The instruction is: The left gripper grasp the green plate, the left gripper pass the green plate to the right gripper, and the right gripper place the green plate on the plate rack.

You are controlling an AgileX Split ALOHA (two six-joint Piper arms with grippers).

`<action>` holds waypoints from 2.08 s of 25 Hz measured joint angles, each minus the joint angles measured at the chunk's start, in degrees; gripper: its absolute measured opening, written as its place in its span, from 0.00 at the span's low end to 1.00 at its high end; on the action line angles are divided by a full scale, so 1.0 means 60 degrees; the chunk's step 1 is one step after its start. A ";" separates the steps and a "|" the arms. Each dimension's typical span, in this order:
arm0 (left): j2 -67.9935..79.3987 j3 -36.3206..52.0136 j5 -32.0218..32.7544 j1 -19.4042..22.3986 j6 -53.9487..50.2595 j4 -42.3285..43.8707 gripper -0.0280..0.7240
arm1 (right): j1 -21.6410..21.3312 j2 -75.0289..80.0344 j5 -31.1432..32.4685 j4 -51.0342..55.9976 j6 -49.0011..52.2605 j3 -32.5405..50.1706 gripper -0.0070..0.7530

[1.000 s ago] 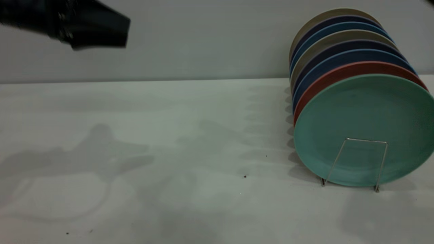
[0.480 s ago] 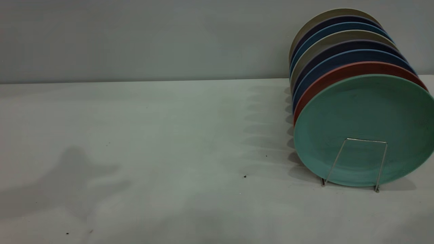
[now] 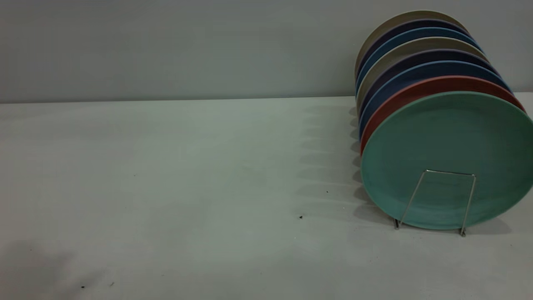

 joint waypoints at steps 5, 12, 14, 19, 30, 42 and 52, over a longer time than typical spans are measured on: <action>-0.0697 0.0007 0.0231 0.0000 -0.1576 0.2134 0.74 | 0.0000 -0.1487 0.0000 -0.0019 0.0119 0.1873 0.45; -0.1218 0.0641 0.0231 0.0000 -0.3919 0.3573 0.74 | 0.0000 -0.3709 -0.0619 -0.0148 0.0152 0.2912 0.45; -0.1489 0.1282 0.0231 0.0000 -0.4048 0.3583 0.74 | 0.0000 -0.4209 -0.0963 -0.0255 0.0152 0.3114 0.45; -0.2497 0.3295 0.0231 0.0000 -0.4092 0.3713 0.74 | 0.0000 -0.4739 -0.1070 -0.0325 0.0152 0.3168 0.45; -0.5677 0.7745 -0.0493 0.0000 -0.4114 0.4855 0.74 | 0.0000 -0.4961 -0.1101 -0.0332 0.0142 0.3216 0.45; -0.7628 0.8172 -0.0325 -0.0504 -0.4513 0.5468 0.74 | 0.0000 -0.4961 -0.1101 -0.0332 0.0151 0.3216 0.45; -0.7628 0.8172 -0.0325 -0.0504 -0.4559 0.5476 0.74 | -0.0255 -0.5834 -0.1101 -0.0332 0.0140 0.3216 0.45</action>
